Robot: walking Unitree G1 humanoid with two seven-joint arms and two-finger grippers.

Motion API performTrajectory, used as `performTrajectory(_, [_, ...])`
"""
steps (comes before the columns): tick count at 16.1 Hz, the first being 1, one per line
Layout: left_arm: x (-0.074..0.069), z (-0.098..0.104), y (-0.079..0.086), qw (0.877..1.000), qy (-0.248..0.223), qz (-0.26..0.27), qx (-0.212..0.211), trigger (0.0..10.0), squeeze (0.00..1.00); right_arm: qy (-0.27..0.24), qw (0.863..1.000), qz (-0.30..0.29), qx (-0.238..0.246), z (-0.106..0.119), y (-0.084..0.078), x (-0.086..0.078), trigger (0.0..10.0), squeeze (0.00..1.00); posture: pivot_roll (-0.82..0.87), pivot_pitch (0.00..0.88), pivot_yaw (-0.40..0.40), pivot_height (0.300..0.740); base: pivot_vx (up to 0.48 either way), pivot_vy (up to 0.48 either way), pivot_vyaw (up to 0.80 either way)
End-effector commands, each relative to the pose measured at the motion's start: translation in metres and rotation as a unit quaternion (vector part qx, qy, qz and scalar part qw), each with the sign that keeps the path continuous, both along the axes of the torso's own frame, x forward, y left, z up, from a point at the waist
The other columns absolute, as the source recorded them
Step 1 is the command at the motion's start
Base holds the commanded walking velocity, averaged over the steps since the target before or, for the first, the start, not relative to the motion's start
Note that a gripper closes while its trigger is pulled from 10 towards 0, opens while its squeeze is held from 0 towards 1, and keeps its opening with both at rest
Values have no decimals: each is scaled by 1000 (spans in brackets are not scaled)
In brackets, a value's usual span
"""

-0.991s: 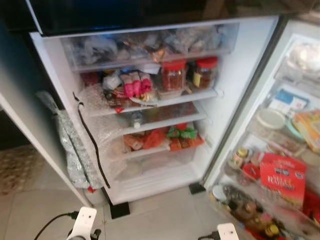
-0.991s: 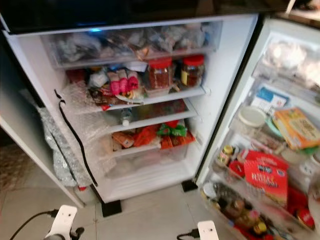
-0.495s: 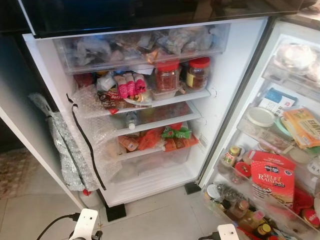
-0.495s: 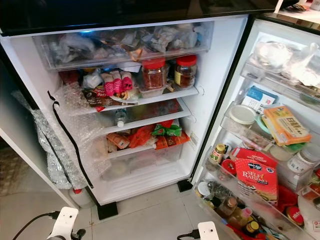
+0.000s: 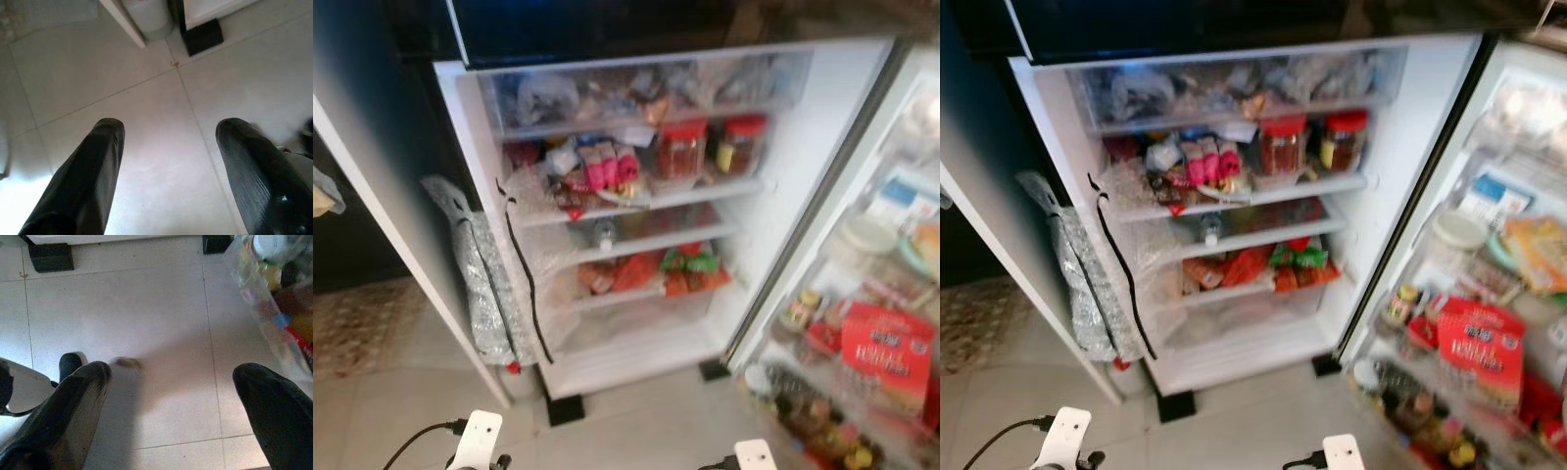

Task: Restocking fridge

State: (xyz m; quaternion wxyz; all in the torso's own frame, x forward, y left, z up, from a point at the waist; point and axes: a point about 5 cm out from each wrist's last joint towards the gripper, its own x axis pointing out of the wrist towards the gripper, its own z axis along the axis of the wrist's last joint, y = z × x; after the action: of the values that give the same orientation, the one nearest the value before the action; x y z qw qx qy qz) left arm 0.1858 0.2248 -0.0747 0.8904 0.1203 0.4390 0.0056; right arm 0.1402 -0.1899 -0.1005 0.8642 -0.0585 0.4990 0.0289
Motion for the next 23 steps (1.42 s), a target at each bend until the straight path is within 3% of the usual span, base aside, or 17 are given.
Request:
performTrajectory(1, [-5,-3,-1,1000,14,-6,-2,10000,0,8,1000,-2,-2,-2,-1,-4,10000,0,-122,0,19,740,0,0,0])
performTrajectory(5, [-5,-3,-1,1000,16,-11,1,10000,0,12,1000,-5,-3,-2,-1,-6,10000,0,-125,0,23,740,0,0,0])
performTrajectory(23, [-2,-2,1,1000,20,-20,9,10000,0,21,1000,-7,-1,-2,0,-4,10000,0,-114,0,30,740,0,0,-749])
